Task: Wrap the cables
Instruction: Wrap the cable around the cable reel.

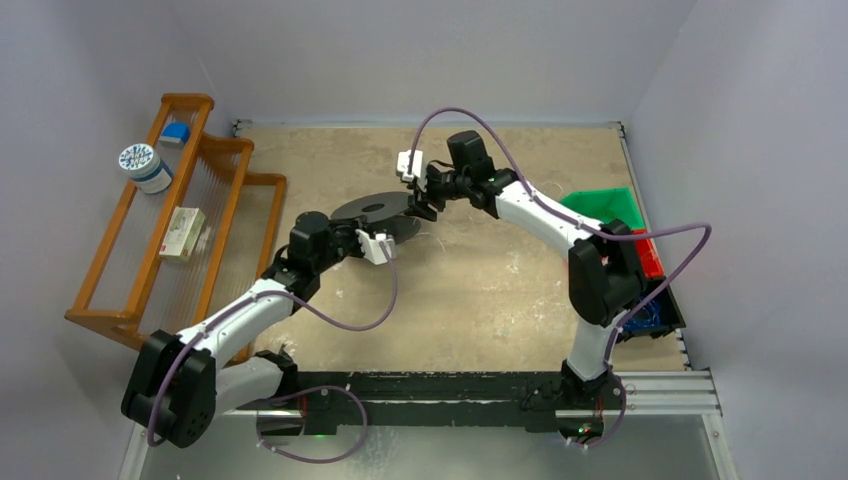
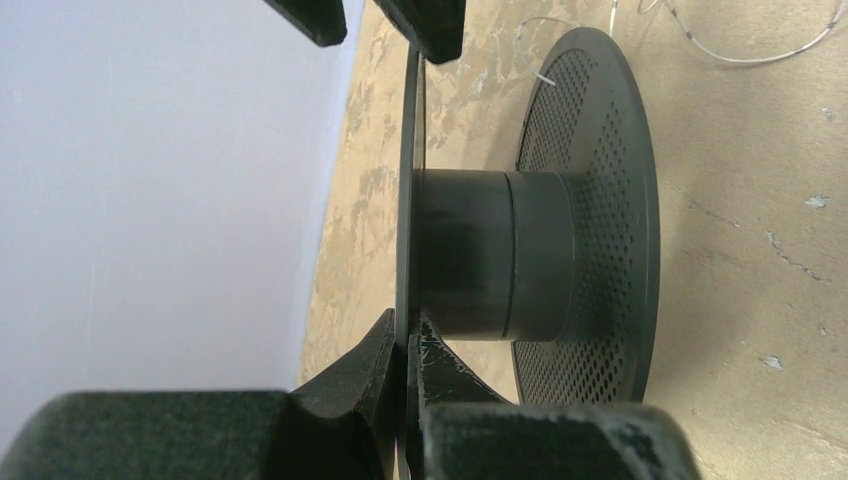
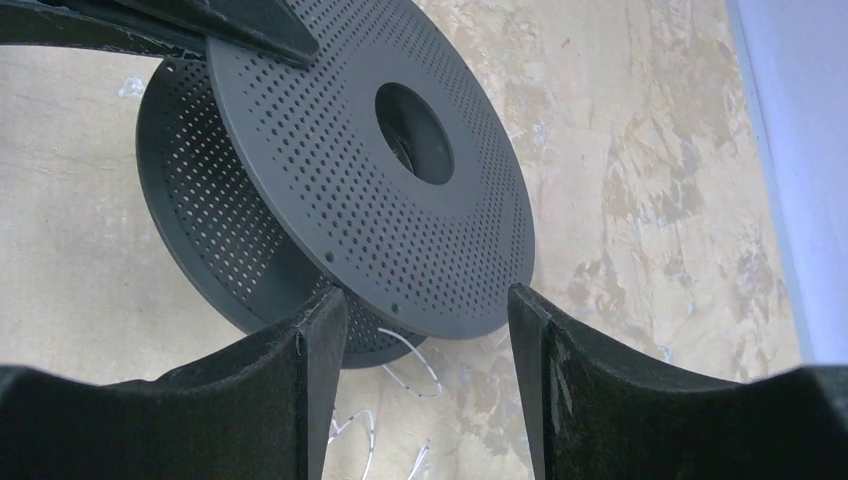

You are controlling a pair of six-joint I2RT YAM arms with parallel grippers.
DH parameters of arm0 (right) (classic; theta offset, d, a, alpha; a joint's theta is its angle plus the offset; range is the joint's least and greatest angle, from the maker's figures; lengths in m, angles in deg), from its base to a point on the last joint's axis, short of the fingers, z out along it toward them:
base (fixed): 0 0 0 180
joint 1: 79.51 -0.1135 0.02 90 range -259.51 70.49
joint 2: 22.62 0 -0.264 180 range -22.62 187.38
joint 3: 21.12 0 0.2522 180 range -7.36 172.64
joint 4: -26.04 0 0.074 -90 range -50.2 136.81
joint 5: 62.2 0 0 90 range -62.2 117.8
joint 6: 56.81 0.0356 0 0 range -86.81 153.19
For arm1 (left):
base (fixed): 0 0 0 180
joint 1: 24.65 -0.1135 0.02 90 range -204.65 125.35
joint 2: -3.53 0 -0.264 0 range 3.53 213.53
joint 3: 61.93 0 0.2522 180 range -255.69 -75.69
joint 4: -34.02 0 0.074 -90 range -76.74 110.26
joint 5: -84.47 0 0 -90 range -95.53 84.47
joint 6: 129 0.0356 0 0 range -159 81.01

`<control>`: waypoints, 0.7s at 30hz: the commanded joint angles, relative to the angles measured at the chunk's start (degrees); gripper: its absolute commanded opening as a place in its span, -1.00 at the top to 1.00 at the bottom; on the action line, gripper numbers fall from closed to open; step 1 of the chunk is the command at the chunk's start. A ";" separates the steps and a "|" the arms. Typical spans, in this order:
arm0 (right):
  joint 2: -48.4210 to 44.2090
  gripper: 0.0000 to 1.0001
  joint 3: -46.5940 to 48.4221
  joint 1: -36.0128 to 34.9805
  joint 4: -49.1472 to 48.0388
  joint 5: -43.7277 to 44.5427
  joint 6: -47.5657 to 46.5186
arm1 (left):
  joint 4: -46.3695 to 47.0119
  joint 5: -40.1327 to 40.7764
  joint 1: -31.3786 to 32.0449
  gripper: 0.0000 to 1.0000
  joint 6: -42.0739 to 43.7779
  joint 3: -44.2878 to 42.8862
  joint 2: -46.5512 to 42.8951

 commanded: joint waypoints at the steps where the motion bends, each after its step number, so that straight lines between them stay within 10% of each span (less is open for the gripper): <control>1: -0.05 -0.26 -0.22 -0.49 -2.01 -1.26 -4.46 | -3.46 -3.71 0.36 1.00 -0.23 -3.86 -0.22; 9: 1.51 -0.14 -0.41 -1.18 -3.97 -2.64 -3.91 | -6.70 -4.72 0.29 1.00 -1.13 -6.25 0.15; 21: 2.03 0.95 -1.66 -1.64 -5.70 -3.24 -0.15 | -6.46 -3.38 0.18 1.00 -5.19 -8.77 1.22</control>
